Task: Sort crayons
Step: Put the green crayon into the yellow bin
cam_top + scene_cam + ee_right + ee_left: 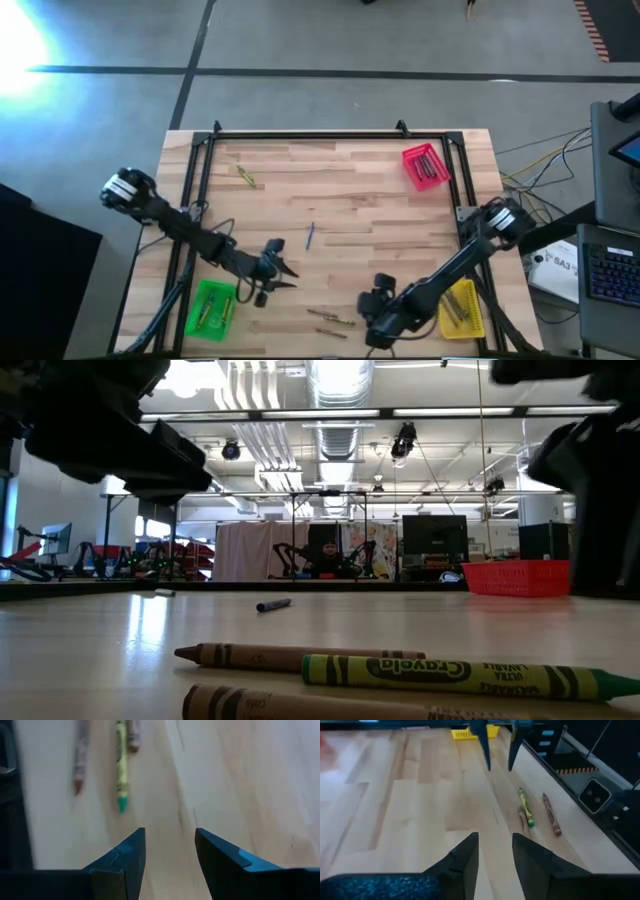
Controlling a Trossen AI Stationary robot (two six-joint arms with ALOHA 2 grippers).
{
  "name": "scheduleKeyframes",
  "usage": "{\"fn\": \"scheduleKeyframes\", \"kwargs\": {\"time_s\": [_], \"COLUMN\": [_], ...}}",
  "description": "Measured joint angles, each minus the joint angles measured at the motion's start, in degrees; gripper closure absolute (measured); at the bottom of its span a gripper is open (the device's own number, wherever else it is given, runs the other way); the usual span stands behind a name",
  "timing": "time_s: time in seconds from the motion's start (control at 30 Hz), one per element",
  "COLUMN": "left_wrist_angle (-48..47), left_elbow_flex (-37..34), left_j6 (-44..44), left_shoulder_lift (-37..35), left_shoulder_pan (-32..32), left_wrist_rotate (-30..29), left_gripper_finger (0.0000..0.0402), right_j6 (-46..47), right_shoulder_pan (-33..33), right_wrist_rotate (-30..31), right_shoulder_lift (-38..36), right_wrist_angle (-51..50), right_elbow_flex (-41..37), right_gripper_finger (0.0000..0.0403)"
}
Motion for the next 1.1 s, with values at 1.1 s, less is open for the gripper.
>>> {"fn": "scheduleKeyframes", "kwargs": {"time_s": [1.1], "left_wrist_angle": [0.34], "left_elbow_flex": [8.35], "left_j6": [-0.36], "left_shoulder_lift": [13.98], "left_shoulder_pan": [-0.19], "left_wrist_rotate": [0.04], "left_gripper_finger": [0.029], "right_j6": [-6.99], "right_shoulder_pan": [-2.7], "right_wrist_rotate": [-5.06], "right_shoulder_lift": [11.08], "right_wrist_angle": [-4.05], "right_elbow_flex": [12.19], "right_gripper_finger": [0.0378]}}
